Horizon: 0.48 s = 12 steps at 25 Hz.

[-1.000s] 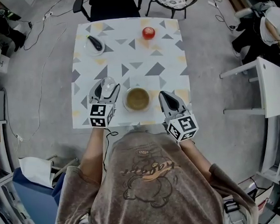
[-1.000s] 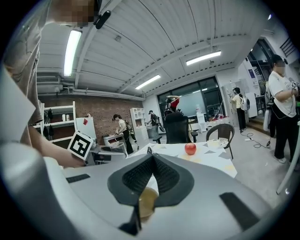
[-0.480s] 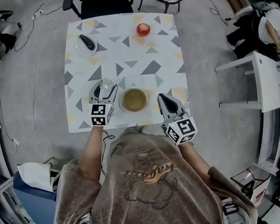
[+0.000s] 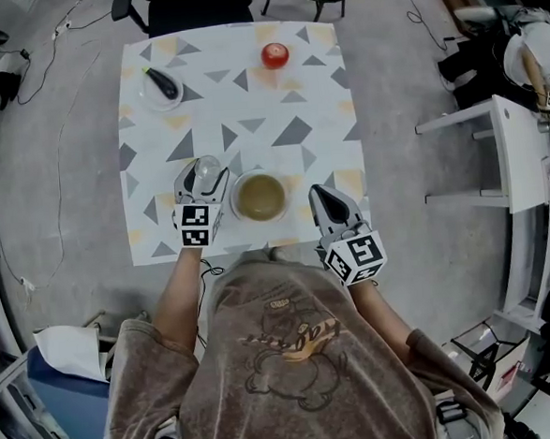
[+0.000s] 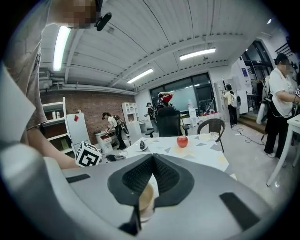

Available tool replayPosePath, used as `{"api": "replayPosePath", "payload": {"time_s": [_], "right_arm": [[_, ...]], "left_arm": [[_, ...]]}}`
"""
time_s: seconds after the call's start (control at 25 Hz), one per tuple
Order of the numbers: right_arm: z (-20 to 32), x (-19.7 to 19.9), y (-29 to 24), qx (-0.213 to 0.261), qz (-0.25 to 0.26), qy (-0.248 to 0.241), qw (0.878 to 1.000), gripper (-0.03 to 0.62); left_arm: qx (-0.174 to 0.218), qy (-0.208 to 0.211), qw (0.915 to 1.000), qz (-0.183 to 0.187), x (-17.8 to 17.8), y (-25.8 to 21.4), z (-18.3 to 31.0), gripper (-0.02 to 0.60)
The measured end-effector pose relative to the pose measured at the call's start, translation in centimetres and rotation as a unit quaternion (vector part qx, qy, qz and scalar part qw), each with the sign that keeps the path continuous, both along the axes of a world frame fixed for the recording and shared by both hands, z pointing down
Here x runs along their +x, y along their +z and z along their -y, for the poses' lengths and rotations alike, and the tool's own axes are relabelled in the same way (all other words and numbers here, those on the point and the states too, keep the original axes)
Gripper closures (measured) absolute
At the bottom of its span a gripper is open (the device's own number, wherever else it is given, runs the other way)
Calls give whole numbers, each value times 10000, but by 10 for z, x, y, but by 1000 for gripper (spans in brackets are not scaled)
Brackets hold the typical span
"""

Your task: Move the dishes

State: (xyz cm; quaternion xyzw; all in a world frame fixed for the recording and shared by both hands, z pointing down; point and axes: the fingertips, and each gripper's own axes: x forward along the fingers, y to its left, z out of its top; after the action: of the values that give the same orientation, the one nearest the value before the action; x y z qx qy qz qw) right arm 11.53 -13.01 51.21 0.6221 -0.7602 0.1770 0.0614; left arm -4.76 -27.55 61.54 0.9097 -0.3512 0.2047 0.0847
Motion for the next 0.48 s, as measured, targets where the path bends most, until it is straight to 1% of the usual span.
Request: {"api": "replayPosePath", "payload": {"time_s": [0.28,0.48], "right_arm": [[-3,2,2,-42,-19,76,10000,597],[-4,0,1,-25,-21,64,10000,597]], "left_arm": [[16,-28,10000,-64,1,1,0,294],[-35,20,10000,-11,3,4,-1,294]]}}
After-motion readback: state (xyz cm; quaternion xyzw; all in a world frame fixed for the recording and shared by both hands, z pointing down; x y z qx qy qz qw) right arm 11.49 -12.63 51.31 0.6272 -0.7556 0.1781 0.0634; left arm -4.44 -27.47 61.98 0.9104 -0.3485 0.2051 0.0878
